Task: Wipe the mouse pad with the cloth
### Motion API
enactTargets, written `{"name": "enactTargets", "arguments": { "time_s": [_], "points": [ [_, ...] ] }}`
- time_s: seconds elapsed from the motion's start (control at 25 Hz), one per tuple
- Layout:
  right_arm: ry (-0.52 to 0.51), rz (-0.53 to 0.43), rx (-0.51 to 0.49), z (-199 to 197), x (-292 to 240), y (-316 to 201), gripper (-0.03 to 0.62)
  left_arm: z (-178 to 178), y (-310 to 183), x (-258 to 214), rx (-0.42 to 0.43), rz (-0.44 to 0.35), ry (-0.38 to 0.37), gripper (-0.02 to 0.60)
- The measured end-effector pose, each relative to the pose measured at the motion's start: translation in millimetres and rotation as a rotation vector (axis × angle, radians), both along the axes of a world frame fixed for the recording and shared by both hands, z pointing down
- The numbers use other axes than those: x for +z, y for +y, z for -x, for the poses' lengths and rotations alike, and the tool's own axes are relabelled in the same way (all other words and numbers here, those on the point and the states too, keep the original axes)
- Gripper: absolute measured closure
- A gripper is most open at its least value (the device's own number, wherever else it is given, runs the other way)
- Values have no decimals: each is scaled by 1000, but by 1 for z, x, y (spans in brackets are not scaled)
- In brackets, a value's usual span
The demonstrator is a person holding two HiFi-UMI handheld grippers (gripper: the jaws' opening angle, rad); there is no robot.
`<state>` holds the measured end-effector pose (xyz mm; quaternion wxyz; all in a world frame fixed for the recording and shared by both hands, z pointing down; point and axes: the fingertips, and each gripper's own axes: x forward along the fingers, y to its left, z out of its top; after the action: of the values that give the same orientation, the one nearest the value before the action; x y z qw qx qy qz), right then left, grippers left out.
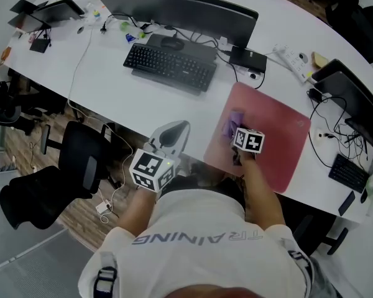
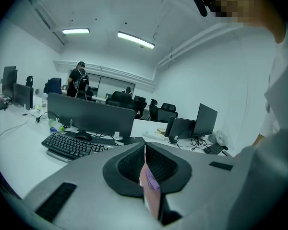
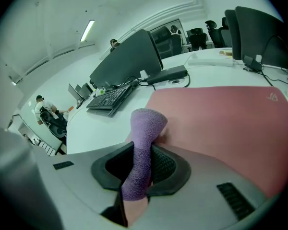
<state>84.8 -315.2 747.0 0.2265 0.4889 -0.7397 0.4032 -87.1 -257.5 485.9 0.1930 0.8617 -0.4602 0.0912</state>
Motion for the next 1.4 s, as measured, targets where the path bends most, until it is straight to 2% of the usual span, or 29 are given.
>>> {"name": "enactTargets", "arguments": {
  "time_s": [0.24, 0.92, 1.2, 1.4],
  "points": [
    [18, 8, 19, -45, 1, 11, 494, -39, 1, -3, 22, -6, 3, 546],
    [93, 0, 100, -213, -2, 56, 494, -176, 16, -13, 111, -34, 25, 546],
    [128, -2, 172, -290, -2, 84, 494, -228, 23, -11, 169, -36, 33, 546],
    [154, -4, 224, -331, -2, 103, 494, -250, 29, -9, 203, -32, 26, 546]
  ]
}}
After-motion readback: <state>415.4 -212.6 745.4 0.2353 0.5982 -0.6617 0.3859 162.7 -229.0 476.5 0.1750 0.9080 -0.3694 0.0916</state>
